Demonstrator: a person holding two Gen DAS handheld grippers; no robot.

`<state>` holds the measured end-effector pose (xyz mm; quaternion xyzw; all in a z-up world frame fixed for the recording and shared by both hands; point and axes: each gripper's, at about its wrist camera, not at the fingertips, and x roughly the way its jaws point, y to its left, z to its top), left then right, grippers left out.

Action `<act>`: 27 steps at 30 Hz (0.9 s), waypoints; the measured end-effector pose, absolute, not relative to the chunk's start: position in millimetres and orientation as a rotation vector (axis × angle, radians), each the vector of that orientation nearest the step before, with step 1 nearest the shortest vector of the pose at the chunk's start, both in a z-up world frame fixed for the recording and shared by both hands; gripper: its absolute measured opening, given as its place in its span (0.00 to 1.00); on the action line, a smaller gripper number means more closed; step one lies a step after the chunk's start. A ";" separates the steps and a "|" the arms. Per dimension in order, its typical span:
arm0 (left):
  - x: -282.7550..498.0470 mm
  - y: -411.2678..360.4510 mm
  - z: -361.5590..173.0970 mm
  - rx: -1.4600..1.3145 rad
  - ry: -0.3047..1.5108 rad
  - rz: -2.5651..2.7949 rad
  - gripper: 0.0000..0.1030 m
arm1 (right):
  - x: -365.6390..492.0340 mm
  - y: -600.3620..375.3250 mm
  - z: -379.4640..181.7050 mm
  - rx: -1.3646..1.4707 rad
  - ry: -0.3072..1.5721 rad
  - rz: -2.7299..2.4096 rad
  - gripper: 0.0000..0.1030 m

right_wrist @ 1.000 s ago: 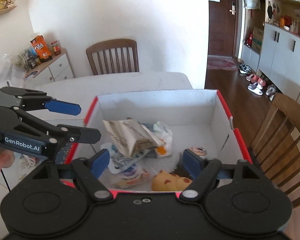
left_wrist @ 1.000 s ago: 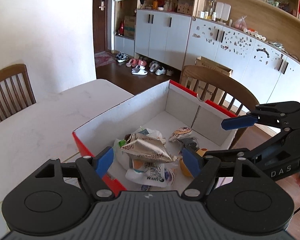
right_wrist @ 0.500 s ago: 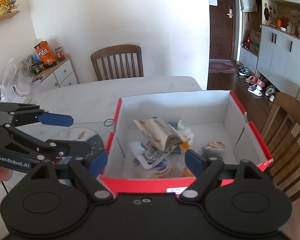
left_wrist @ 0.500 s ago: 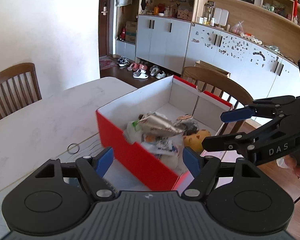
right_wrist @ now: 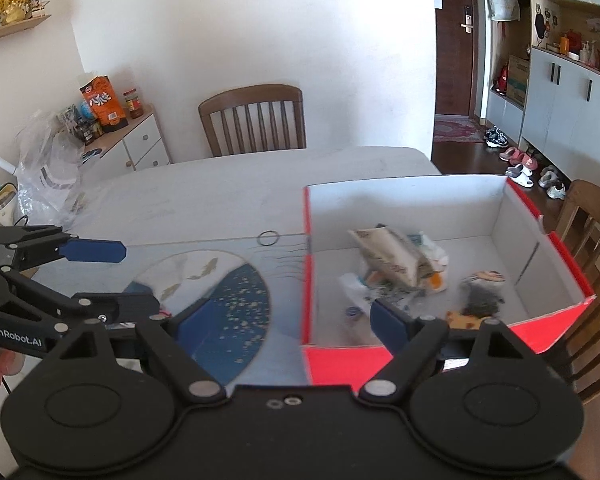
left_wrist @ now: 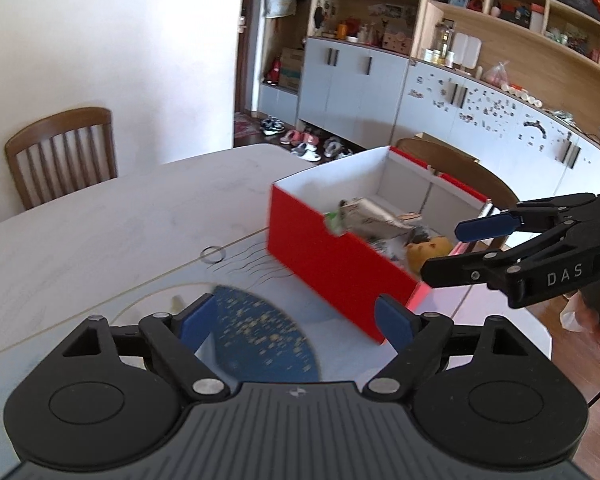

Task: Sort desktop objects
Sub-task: 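Move both grippers out of the box back over the table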

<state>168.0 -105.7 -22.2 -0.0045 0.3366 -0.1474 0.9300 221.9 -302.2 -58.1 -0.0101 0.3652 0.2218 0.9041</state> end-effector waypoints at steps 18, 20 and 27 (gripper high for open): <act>137.5 -34.0 -73.7 0.010 0.739 -0.168 0.98 | 231.6 -208.3 -74.6 -0.010 0.818 0.437 0.85; 137.5 -30.8 -79.1 0.012 0.747 -0.157 0.98 | 235.8 -197.9 -78.5 -0.008 0.835 0.432 0.85; 143.8 -24.5 -96.5 0.015 0.764 -0.123 0.98 | 245.3 -160.3 -91.0 -0.029 0.872 0.443 0.85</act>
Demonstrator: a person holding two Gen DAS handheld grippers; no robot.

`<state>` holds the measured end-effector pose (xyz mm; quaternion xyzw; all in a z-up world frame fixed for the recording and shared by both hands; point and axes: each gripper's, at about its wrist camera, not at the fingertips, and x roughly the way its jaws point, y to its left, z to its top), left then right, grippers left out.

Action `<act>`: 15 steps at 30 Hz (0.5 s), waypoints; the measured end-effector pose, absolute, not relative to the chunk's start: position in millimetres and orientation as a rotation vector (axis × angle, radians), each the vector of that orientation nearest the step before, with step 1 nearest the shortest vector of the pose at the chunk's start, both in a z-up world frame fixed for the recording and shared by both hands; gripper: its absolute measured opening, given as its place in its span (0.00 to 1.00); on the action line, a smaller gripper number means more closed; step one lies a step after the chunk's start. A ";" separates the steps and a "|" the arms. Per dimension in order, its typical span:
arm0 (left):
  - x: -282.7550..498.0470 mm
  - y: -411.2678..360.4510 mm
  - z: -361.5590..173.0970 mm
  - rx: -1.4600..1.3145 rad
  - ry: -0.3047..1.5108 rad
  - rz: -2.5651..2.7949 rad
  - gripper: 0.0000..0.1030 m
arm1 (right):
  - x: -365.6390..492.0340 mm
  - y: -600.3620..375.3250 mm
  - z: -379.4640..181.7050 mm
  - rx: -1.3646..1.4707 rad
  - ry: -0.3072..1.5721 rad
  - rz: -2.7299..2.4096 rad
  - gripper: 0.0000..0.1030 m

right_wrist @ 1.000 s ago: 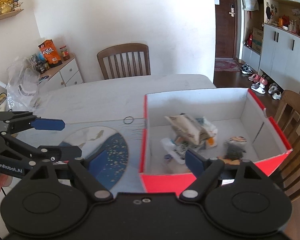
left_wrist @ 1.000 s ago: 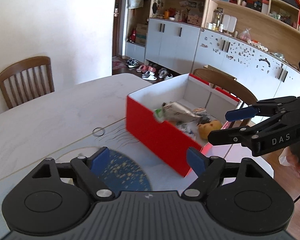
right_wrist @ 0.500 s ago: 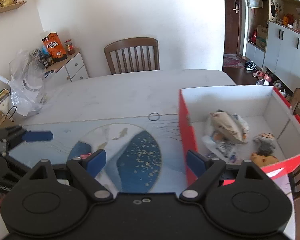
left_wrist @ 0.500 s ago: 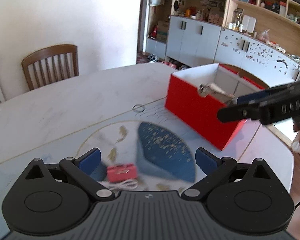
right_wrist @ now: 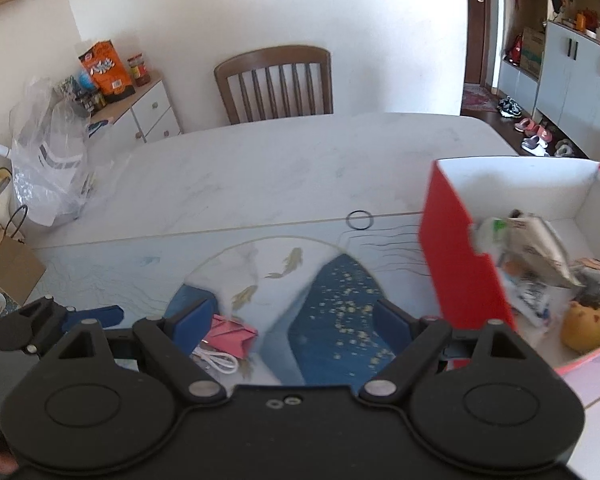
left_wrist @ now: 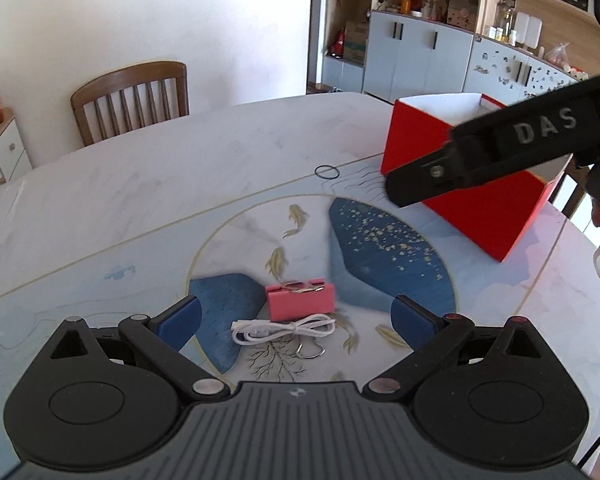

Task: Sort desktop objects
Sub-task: 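Move both grippers out of the box back over the table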

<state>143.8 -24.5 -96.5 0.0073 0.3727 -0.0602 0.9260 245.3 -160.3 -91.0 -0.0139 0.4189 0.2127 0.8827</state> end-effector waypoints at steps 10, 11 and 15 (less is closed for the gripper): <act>149.0 -19.2 -112.0 0.000 0.756 -0.090 0.98 | 258.3 -122.0 -104.9 -0.041 0.941 0.475 0.85; 149.3 -18.7 -113.6 -0.002 0.755 -0.086 0.98 | 260.1 -120.3 -106.3 -0.036 0.952 0.476 0.85; 152.1 -18.4 -122.5 0.005 0.760 -0.075 0.99 | 269.1 -114.9 -114.2 -0.029 1.007 0.470 0.85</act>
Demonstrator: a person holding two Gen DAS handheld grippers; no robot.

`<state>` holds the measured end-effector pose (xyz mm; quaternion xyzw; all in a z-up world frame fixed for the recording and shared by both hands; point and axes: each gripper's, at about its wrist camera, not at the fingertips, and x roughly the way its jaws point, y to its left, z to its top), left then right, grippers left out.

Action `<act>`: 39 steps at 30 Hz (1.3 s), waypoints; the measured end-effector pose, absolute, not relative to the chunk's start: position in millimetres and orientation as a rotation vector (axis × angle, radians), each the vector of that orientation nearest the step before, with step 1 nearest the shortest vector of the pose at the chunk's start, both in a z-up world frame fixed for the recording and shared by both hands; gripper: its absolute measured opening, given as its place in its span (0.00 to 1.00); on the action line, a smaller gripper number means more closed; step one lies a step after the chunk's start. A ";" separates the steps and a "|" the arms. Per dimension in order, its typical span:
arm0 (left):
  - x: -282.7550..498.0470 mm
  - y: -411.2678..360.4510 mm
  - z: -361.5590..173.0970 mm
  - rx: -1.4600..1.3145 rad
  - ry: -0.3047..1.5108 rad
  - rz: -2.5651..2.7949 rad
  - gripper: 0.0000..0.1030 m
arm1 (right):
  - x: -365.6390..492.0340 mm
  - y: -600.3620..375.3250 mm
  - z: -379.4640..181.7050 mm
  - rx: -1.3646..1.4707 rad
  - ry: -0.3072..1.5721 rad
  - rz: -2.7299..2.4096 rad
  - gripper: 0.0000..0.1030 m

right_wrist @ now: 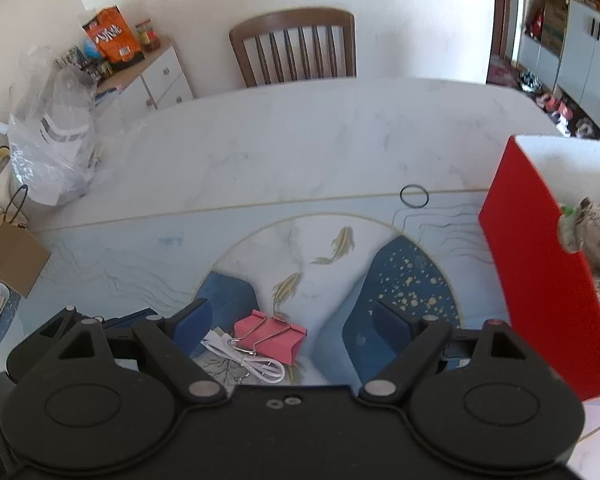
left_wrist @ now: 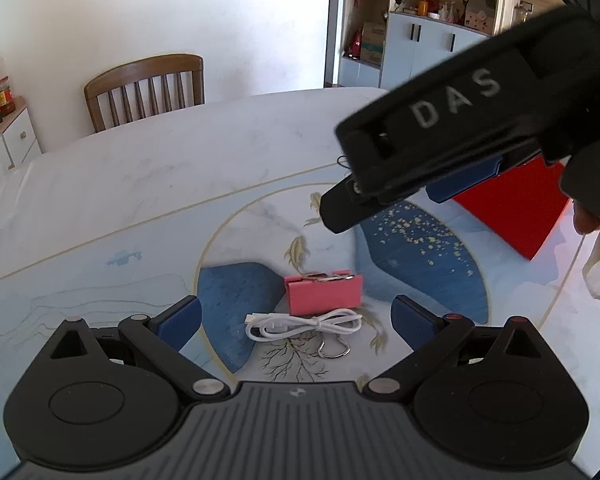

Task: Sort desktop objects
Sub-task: 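Move both grippers out of the box back over the table, then grasp the white USB cable with the left gripper while the right grasps the pink clip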

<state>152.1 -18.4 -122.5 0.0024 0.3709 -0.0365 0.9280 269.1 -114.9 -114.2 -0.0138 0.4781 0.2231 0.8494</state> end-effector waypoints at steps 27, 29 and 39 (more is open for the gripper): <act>172.0 -33.1 -160.5 0.062 0.787 -0.097 0.98 | 302.6 -75.7 -166.5 -0.047 1.235 0.436 0.75; 172.7 -33.6 -162.5 0.064 0.790 -0.097 0.98 | 302.3 -74.4 -167.8 -0.053 1.238 0.439 0.74; 173.6 -34.9 -165.5 0.055 0.789 -0.112 0.98 | 301.0 -66.6 -173.2 -0.092 1.240 0.441 0.69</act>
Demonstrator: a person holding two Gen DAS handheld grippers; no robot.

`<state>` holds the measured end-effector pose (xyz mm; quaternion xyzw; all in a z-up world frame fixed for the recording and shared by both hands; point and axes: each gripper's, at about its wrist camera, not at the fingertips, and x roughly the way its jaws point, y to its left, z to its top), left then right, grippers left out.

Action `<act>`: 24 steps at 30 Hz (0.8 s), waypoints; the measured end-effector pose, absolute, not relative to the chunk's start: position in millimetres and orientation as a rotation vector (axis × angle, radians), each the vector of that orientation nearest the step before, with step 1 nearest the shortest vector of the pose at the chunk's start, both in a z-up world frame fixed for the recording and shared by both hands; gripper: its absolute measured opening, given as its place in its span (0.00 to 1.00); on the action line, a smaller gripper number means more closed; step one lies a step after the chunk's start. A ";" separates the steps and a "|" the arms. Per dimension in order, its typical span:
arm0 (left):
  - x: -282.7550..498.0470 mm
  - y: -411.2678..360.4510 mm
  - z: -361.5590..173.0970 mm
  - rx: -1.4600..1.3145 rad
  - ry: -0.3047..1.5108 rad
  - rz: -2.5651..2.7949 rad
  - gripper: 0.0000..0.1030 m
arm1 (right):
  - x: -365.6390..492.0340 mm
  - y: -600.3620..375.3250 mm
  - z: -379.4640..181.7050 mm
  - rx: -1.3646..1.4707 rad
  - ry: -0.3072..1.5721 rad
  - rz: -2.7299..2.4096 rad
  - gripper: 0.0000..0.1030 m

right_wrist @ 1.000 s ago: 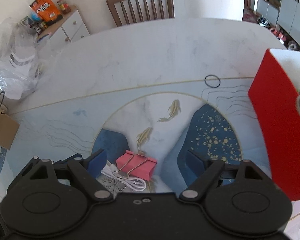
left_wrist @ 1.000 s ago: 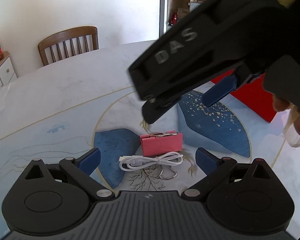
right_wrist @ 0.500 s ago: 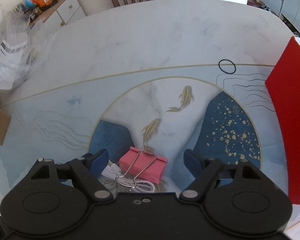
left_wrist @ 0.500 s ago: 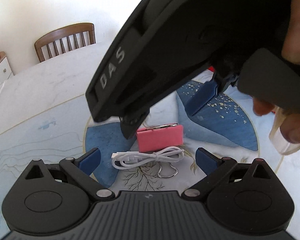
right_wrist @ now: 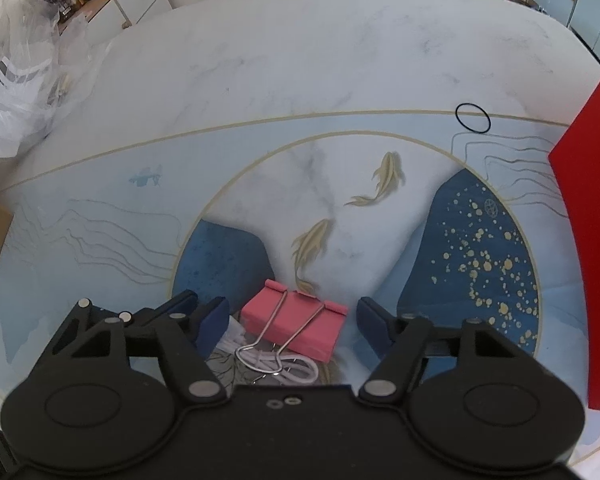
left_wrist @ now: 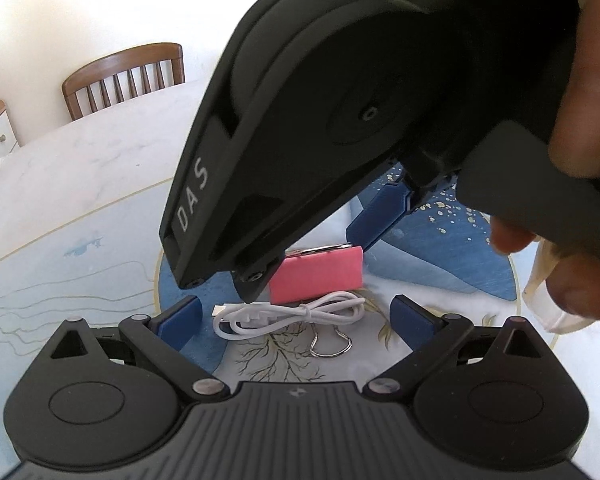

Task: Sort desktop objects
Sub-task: 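Grasp the white USB cable with the left gripper while the right grasps the pink clip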

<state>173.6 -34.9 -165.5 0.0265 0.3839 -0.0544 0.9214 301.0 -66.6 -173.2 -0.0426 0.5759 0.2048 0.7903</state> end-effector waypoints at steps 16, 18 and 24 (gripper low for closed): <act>165.4 -37.6 -162.4 0.061 0.778 -0.125 0.75 | 293.7 -65.0 -172.2 -0.122 1.216 0.423 0.54; 163.5 -38.5 -162.4 0.061 0.778 -0.126 0.74 | 293.2 -65.5 -172.8 -0.121 1.214 0.420 0.54; 158.6 -41.4 -159.5 0.036 0.790 -0.140 0.72 | 294.8 -72.3 -171.4 -0.103 1.197 0.402 0.54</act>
